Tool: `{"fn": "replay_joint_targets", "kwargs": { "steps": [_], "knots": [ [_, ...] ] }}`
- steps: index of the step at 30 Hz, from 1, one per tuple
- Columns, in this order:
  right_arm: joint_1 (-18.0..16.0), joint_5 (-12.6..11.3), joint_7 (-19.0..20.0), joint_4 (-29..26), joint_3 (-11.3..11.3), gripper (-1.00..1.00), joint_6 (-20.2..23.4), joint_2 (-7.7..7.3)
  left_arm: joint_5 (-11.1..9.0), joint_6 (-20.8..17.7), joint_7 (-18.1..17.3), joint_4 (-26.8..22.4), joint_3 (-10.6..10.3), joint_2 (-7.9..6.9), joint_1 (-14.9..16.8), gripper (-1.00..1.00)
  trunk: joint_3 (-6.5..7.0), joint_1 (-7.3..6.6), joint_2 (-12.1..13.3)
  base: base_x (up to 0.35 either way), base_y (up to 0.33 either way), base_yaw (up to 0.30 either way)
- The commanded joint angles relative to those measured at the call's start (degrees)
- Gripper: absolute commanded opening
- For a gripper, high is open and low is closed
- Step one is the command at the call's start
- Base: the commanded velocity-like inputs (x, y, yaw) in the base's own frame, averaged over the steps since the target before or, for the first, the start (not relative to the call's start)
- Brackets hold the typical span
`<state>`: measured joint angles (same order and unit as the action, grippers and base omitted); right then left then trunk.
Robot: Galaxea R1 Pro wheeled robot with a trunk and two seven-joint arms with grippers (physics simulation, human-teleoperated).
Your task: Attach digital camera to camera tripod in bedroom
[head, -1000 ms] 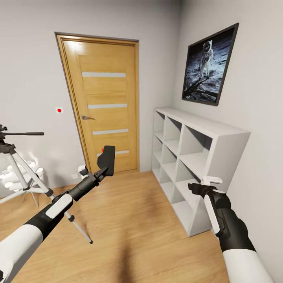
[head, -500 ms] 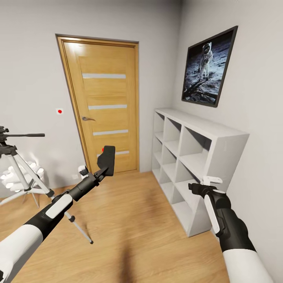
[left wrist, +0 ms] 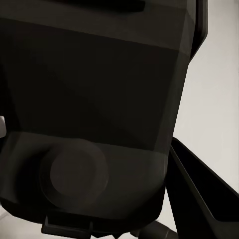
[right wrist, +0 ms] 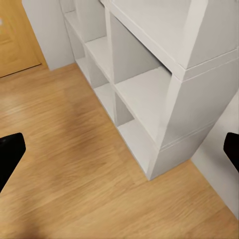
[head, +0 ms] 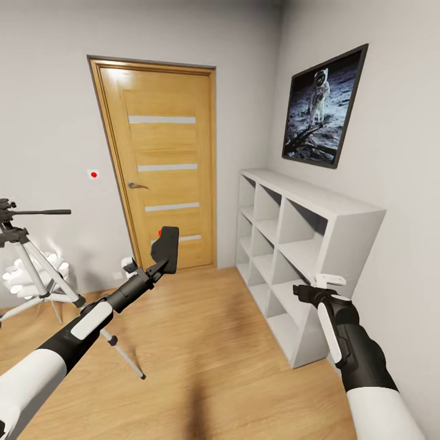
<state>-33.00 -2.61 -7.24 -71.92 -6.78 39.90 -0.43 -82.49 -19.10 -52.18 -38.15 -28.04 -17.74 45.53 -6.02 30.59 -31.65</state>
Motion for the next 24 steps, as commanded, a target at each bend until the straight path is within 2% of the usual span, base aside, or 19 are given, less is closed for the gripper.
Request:
{"fn": "replay_joint_targets", "kwargs": {
  "steps": [1,22,24],
  "knots": [
    [-0.05,-0.29,-0.32,-0.06,0.04,1.0,0.26,-0.01,-0.57,-0.36,-0.12,0.01,-0.28,-0.05,0.09,-1.0,0.07,-0.2,0.31,0.0,0.0,0.0],
    [-0.05,-0.29,-0.32,0.1,0.02,1.0,0.26,-0.01,-0.57,-0.37,-0.12,0.01,-0.26,-0.08,0.09,-1.0,3.84,-4.81,8.74,0.0,0.0,0.0],
    [-0.05,-0.29,-0.32,0.1,0.03,1.0,0.26,-0.01,-0.57,-0.37,-0.12,0.01,-0.26,-0.07,0.09,-1.0,3.84,-4.81,8.74,0.0,0.0,0.0]
  ]
}}
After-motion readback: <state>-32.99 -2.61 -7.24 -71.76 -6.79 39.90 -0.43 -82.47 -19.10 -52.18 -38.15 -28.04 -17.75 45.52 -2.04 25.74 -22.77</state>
